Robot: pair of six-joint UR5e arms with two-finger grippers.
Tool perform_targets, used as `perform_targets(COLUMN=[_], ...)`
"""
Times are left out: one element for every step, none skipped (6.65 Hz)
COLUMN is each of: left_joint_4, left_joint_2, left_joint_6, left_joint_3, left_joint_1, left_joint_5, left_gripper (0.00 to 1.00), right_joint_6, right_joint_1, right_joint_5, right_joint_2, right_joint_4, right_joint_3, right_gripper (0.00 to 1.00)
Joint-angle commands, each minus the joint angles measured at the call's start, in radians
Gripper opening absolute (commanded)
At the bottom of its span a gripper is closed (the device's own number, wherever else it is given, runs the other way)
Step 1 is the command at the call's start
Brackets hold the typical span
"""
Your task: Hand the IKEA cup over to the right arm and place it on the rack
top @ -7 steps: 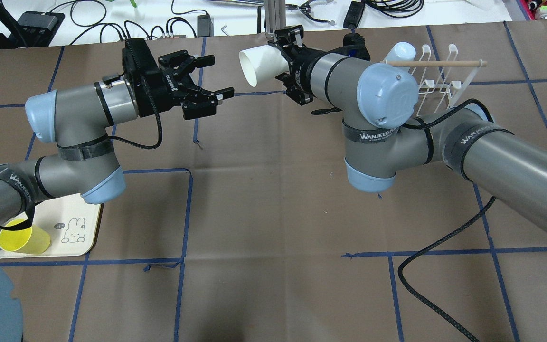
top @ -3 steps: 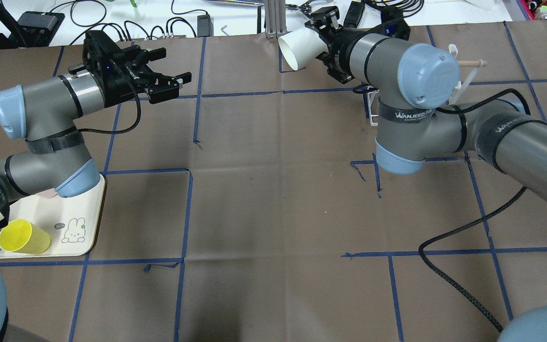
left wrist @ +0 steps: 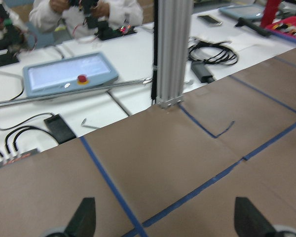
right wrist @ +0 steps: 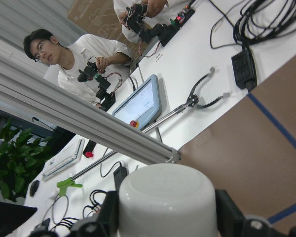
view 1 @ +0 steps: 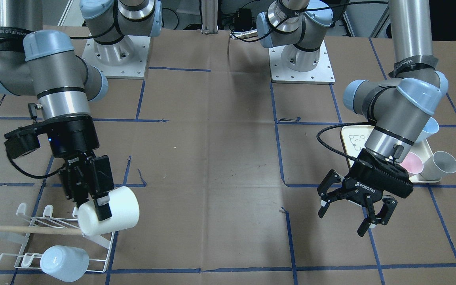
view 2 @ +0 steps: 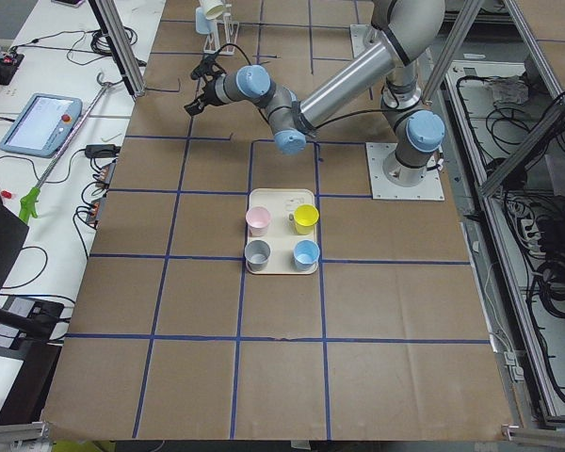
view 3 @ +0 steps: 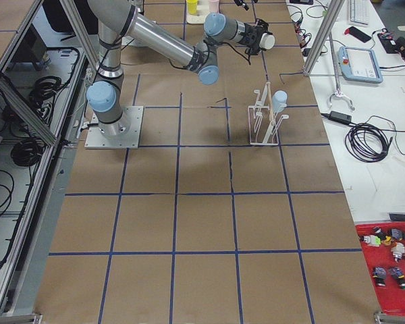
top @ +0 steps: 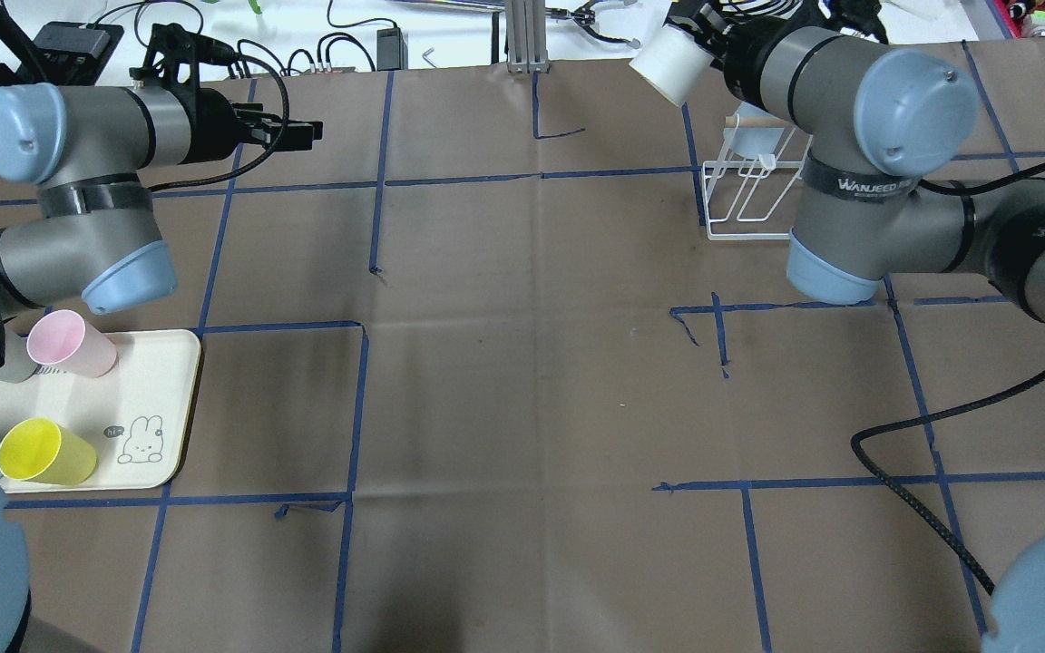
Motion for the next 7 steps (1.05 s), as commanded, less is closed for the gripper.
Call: perform_targets(left_joint_4=[-0.384, -0.569, -0.763, -0.961, -1.143, -1.212, -1.232], left_joint_2=[0.015, 0.042, 0.07, 0.105, 0.157, 0.214, 0.234], left_joint_6=[-0.14, -0.193, -0.279, -0.325, -0.368, -0.41, -0.424], left_joint_3=[0.145, 0.199, 0.258, 0.323, 0.381, 0.383, 0.371], left_joint_1=[-0.102, -0.159, -0.193, -0.202, -0.204, -0.217, -0.246], left_joint_5=[0.23, 0.357, 0.404, 0.404, 0.404, 0.406, 0.427], left_gripper=[0.99, 0.99, 0.99, 0.99, 0.99, 0.99, 0.99], right_joint_6=[-0.397, -0.575, -0.711, -0.774, -0.776, -0.778, -0.775], right_joint_1=[-0.103, -0.15, -0.201, -0.236, -0.25, -0.258, -0.279], right_joint_5=[-0.006, -0.012, -0.006, 0.004, 0.011, 0.017, 0.018], right_joint_2=[0.006, 0.025, 0.049, 0.09, 0.132, 0.163, 0.202], right_joint_4=[0.002, -0.001, -0.015, -0.073, -0.163, -0.218, -0.298], right_joint_3=[-0.07, -0.087, -0.1, -0.127, -0.153, -0.144, -0.131], right_gripper=[0.06, 0.05, 0.04, 0.04, 0.04, 0.04, 0.04])
